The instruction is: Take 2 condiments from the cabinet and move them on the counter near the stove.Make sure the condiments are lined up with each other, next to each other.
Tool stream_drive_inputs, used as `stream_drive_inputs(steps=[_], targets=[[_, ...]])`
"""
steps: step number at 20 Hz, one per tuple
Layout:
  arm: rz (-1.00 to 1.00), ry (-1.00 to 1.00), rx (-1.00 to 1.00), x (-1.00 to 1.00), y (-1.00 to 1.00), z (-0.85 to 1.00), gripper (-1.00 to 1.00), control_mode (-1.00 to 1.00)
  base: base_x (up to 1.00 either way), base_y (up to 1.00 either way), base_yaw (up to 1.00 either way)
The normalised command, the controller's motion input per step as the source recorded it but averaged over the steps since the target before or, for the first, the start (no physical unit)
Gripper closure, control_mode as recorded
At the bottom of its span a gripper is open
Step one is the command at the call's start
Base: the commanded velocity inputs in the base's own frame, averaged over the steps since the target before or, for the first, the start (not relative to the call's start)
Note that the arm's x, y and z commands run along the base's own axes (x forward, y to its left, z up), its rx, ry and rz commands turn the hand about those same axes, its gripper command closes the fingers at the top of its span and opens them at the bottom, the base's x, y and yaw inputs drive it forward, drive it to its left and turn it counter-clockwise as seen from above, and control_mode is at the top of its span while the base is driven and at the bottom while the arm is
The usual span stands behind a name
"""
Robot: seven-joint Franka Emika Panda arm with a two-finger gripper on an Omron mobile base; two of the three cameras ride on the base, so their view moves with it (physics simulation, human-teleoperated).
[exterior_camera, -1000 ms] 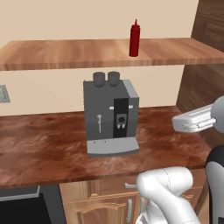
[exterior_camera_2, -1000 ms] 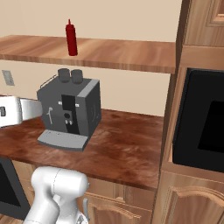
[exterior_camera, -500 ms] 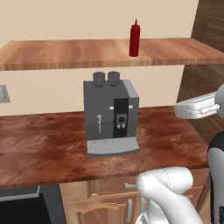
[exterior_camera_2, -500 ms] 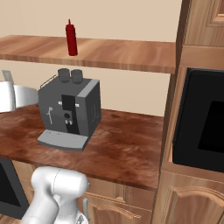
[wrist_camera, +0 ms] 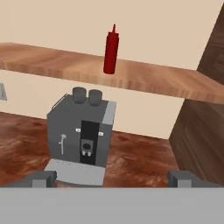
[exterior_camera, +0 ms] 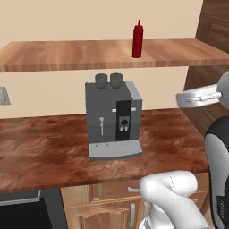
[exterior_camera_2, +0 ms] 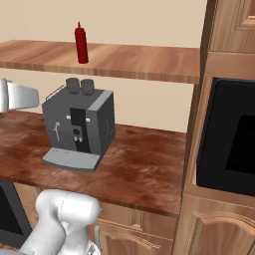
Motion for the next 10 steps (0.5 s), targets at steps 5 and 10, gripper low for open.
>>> stream_drive_inputs(steps=[5,10], targets=[[-0.07,0.00,0.00,0.13,0.00,0.14,-1.00,-1.00,0.00,0.00,0.00],[-0.06,0.01,0.00,0.16,0.00,0.18,-1.00,-1.00,0.00,0.00,0.00]])
